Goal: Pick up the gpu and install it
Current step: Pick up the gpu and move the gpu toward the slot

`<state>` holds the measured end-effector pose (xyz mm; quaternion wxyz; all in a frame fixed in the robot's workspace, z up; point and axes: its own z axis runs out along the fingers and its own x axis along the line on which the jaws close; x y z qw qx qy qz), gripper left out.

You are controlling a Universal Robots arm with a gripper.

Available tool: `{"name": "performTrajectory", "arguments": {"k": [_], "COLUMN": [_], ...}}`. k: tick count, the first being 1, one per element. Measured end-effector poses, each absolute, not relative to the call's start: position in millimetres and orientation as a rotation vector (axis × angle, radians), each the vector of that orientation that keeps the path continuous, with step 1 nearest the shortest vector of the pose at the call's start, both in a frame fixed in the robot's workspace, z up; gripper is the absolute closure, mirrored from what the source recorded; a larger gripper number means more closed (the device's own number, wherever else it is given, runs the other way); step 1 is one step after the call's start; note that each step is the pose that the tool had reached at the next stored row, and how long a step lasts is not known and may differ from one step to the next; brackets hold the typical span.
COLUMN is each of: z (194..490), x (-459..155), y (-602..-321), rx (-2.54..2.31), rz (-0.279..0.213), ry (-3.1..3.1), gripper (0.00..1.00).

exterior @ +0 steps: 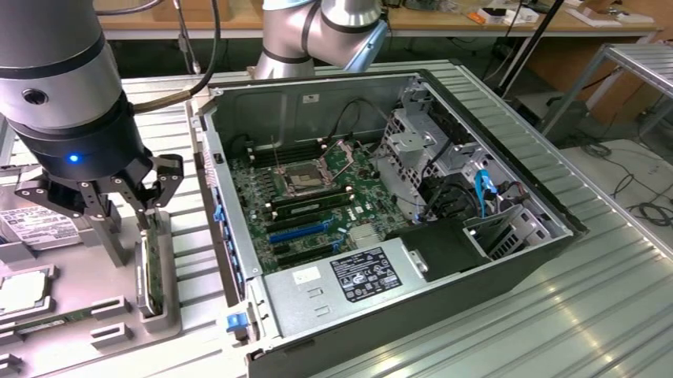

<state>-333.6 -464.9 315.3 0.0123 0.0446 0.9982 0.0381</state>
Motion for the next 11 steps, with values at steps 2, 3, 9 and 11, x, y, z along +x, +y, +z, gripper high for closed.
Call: {"name": "performTrajectory", "arguments": {"k": [2, 3, 9, 11], "z": [313.8, 313.0, 311.8, 311.5], "x": [-333.6, -333.6, -333.6, -333.5], "y": [-464.9, -464.9, -464.9, -464.9], "rx": [0.139, 0.139, 0.139, 0.139], "rz": [0.119, 0.119, 0.118, 0.118], "ry": [3.112, 3.112, 3.112, 3.112], "gripper": [0.64, 0.64, 0.64, 0.64]}}
